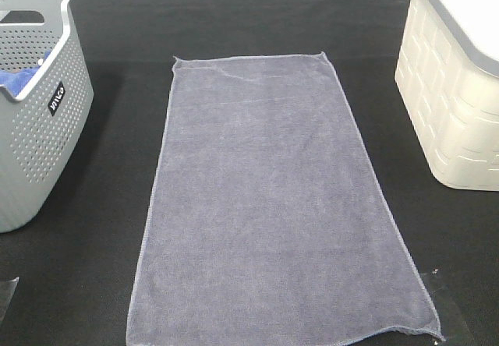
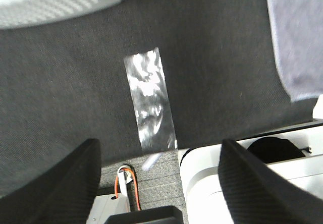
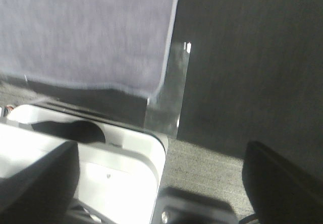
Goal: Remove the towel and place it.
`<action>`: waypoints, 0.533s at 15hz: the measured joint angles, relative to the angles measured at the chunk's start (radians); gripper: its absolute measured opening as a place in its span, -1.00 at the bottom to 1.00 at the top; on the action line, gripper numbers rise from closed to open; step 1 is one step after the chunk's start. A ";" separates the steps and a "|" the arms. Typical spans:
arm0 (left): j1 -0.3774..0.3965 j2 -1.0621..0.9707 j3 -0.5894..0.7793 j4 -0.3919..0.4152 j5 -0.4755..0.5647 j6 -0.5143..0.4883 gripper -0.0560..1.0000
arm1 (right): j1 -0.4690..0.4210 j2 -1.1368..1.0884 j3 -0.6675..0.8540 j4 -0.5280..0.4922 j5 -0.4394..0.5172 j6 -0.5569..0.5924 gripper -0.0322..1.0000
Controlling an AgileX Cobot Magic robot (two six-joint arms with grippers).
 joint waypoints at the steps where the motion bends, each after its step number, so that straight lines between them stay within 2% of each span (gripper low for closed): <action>1: 0.000 -0.055 0.055 0.000 -0.015 0.002 0.31 | 0.000 -0.076 0.067 0.000 0.000 0.000 0.65; 3: 0.000 -0.174 0.146 0.002 -0.028 0.032 0.31 | 0.000 -0.245 0.180 0.000 -0.002 0.000 0.65; 5: 0.000 -0.300 0.199 -0.014 -0.046 0.079 0.31 | 0.000 -0.391 0.230 -0.003 -0.033 0.000 0.65; 7: 0.000 -0.440 0.201 -0.092 -0.060 0.201 0.31 | 0.000 -0.551 0.263 -0.013 -0.131 -0.002 0.65; 8: 0.000 -0.466 0.202 -0.107 -0.062 0.232 0.31 | 0.000 -0.580 0.269 -0.017 -0.135 -0.002 0.65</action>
